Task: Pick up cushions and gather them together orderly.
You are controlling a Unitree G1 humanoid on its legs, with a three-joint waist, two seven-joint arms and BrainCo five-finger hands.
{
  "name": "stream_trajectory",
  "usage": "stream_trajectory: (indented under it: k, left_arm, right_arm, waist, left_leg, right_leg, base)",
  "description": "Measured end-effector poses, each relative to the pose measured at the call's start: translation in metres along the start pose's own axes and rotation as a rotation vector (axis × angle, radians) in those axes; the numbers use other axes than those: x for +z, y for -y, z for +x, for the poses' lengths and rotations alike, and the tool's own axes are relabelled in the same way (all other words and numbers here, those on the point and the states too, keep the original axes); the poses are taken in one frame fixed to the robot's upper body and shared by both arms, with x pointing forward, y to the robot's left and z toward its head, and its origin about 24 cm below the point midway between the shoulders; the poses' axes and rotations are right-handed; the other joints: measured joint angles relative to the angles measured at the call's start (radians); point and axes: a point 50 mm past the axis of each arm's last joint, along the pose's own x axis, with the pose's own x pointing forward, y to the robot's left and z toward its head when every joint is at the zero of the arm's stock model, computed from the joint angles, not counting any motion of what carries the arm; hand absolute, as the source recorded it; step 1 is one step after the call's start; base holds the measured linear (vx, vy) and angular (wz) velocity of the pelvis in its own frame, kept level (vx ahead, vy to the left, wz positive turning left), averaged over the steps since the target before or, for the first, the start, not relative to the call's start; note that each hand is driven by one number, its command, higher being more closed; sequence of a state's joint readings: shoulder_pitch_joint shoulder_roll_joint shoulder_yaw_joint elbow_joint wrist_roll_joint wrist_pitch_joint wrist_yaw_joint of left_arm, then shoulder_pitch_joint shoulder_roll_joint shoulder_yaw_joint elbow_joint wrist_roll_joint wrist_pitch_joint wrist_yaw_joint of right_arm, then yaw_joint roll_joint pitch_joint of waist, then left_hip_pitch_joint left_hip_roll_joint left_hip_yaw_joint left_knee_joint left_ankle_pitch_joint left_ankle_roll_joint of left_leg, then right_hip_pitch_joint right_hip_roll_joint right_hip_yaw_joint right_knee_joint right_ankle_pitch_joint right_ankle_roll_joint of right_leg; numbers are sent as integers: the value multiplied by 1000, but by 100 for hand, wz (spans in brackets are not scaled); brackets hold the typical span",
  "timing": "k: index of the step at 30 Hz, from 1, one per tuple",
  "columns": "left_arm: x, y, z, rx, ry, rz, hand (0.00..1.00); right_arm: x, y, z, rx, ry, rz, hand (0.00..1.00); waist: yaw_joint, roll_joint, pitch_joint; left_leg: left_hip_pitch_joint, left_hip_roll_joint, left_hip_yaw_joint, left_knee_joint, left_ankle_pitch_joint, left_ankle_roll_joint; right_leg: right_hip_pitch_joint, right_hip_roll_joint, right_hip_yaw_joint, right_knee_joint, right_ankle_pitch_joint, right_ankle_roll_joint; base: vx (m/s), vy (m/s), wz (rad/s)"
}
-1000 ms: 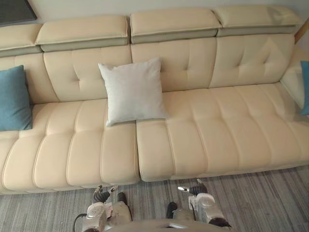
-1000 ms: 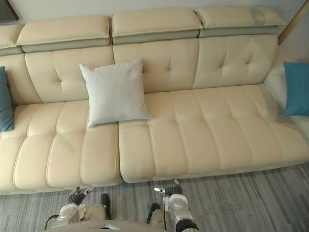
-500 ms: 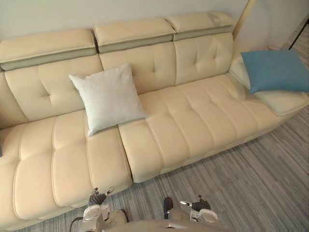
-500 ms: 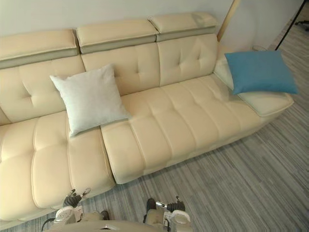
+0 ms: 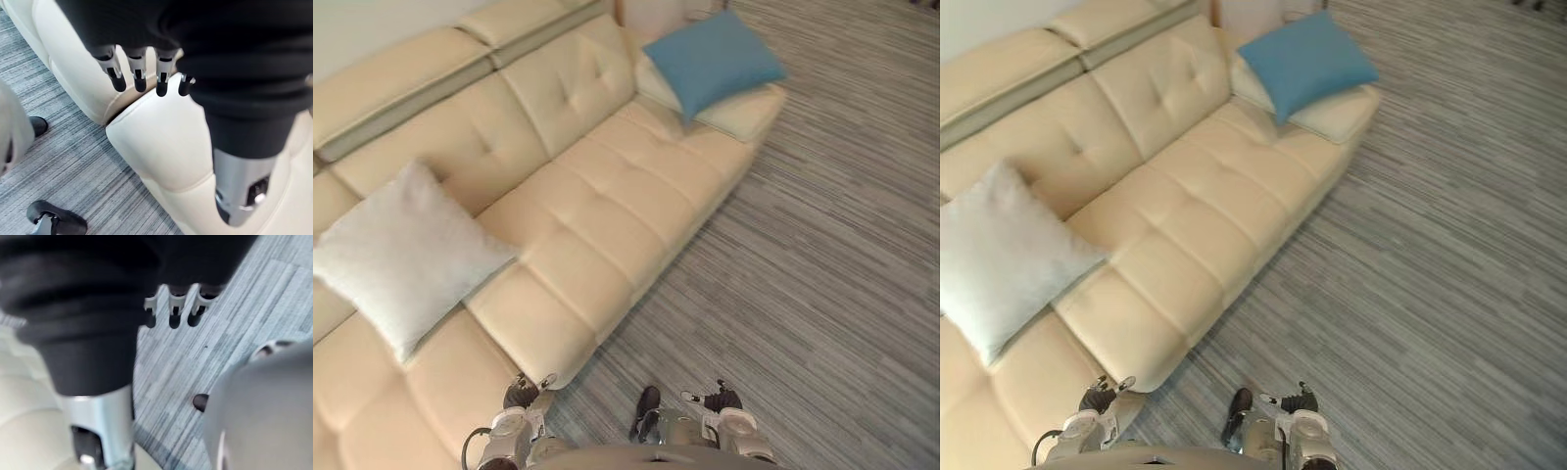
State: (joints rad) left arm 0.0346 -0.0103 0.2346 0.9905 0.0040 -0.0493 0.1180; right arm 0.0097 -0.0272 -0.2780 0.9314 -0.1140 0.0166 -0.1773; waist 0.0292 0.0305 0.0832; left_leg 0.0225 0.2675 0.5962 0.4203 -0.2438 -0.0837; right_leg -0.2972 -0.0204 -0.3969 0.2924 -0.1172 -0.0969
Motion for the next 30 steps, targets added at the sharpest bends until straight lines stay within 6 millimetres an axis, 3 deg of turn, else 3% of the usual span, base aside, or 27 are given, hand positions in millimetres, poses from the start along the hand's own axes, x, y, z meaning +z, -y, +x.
stream_trajectory:
  k: [1, 2, 3, 5, 8, 12, 14, 15, 17, 18, 19, 20, 22, 23, 24, 25, 26, 27, 28, 29, 30]
  left_arm:
    - [-2, 0, 0, 1, -10, -4, 0]
    - [-4, 0, -1, 3, -17, -9, 0]
    - [-3, -2, -1, 13, -9, -28, 0]
    - [-1, -4, -1, 18, 0, -30, 0]
    - [4, -4, -2, 18, 28, -34, 0]
    - [9, 1, -3, 13, 61, -66, 0]
    - [5, 2, -4, 13, 47, -72, 0]
    - [4, 2, -4, 12, 45, -74, 0]
    - [8, -9, -3, 34, 54, -56, 0]
    - [9, -11, -2, 40, 56, -50, 0]
    - [7, -12, -2, 42, 45, -46, 0]
    - [3, -11, -2, 36, 28, -36, 0]
    - [2, -8, -3, 23, 25, -19, 0]
    - [3, -6, -2, 17, 27, -24, 0]
    - [2, -7, -3, 18, 25, -24, 0]
    - [1, -11, -2, 25, 21, -18, 0]
    - [0, -19, -1, 41, 5, 1, 0]
    - [-2, -16, 0, 34, -13, 4, 0]
    - [-7, -10, 0, 16, -41, 17, 0]
    - [-11, -5, -1, 1, -54, 27, 0]
    - [-13, 0, -2, -13, -64, 29, 0]
  right_arm:
    - [-4, 2, -1, -5, -10, 2, 0]
    - [-5, 2, -1, -6, -12, 8, 0]
    - [-4, 1, -2, -5, -8, 8, 0]
    - [-3, 0, -1, -4, -5, 9, 0]
    - [-4, -2, -2, 0, -14, 4, 0]
    - [7, -8, -1, 19, 19, -9, 0]
    - [13, -12, 0, 27, 39, -3, 0]
    - [17, -16, -2, 37, 54, 7, 0]
    - [12, -29, -6, 67, 46, 20, 0]
    - [14, -33, -7, 79, 50, 23, 0]
    - [15, -36, -7, 87, 53, 26, 0]
    - [15, -37, -8, 91, 52, 24, 0]
    - [15, -39, -8, 101, 60, 7, 0]
    - [15, -39, -8, 100, 57, 8, 0]
    - [15, -39, -8, 99, 56, 10, 0]
    - [16, -39, -8, 100, 62, 11, 0]
    - [18, -37, -6, 94, 65, 6, 0]
    - [19, -32, -4, 82, 68, -3, 0]
    - [20, -24, 0, 63, 67, -15, 0]
    - [21, -15, 2, 43, 62, -26, 0]
    - [16, -3, 5, 13, 40, -34, 0]
  waist:
    - [-4, 3, 10]
    - [-4, 3, 17]
    - [12, -1, 32]
    - [29, -9, 40]
    - [38, -13, 45]
    - [76, -14, 44]
    - [83, -6, 26]
    - [86, -14, 17]
    - [80, -77, 4]
    - [80, -90, 8]
    - [80, -94, 10]
    - [79, -86, 15]
    - [68, -64, 14]
    - [67, -68, 13]
    - [67, -71, 12]
    - [63, -88, 4]
    - [52, -114, -5]
    - [47, -96, -4]
    - [32, -52, 5]
    - [22, -36, 9]
    - [28, -9, 11]
  left_leg:
    - [-52, 59, -62, 198, 20, 18]
    - [-77, 77, -90, 276, 38, 40]
    - [-161, 91, -211, 469, 9, 37]
    - [-246, 43, -305, 546, -37, 11]
    - [-341, -45, -382, 461, -62, 11]
    - [-423, -169, -505, 169, -40, 10]
    - [-402, -183, -541, 11, 24, 30]
    - [-376, -196, -526, -9, 78, 56]
    - [-334, -213, -442, -32, 73, 76]
    - [-304, -212, -419, -45, 73, 83]
    - [-252, -207, -392, -78, 76, 90]
    - [-173, -195, -364, -121, 78, 93]
    - [-100, -171, -345, -158, 72, 84]
    - [-59, -156, -331, -168, 61, 64]
    - [-48, -154, -323, -168, 54, 53]
    - [-35, -157, -307, -164, 39, 37]
    - [-30, -186, -320, -157, 19, 16]
    - [-26, -175, -339, -164, 19, 17]
    - [-25, -157, -359, -174, 18, 14]
    - [-24, -154, -364, -184, 10, 2]
    - [-21, -154, -393, -198, 0, -1]
  right_leg:
    - [20, 19, 27, 29, -22, -6]
    - [32, 32, 48, 33, -25, -8]
    - [62, 62, 102, 36, -41, -23]
    - [98, 80, 159, 31, -61, -39]
    - [150, 89, 223, 10, -76, -42]
    - [180, 99, 346, -3, -95, -21]
    - [180, 114, 415, -2, -118, 6]
    - [179, 108, 455, 20, -147, 20]
    - [146, 56, 462, 129, -192, 98]
    - [113, 41, 440, 215, -187, 147]
    - [61, 19, 390, 343, -160, 231]
    - [31, -24, 303, 476, -156, 233]
    - [15, -103, 165, 528, -157, 183]
    - [11, -163, 79, 457, -150, 145]
    - [8, -179, 59, 413, -128, 137]
    - [-4, -206, 41, 287, -37, 129]
    - [-15, -218, 47, 179, 16, 117]
    - [-11, -204, 48, 170, 22, 112]
    - [-4, -175, 44, 142, 25, 108]
    - [0, -156, 45, 115, 23, 109]
    - [1, -126, 57, 89, 21, 106]
  base:
    - [221, -141, -57]
    - [270, -119, -104]
    - [167, -33, -96]
    - [185, 15, -105]
    - [207, 59, -74]
    - [268, 144, -86]
    - [331, 203, -103]
    - [464, 275, -97]
    - [437, 217, -72]
    - [297, 92, -59]
    - [337, 91, -66]
    - [361, 76, -52]
    - [285, -11, -24]
    - [200, -96, -22]
    - [191, -182, -38]
    - [193, -236, -48]
    - [192, -251, -54]
    - [158, -222, -46]
    - [97, -142, -34]
    - [101, -124, -46]
    - [107, -83, -49]
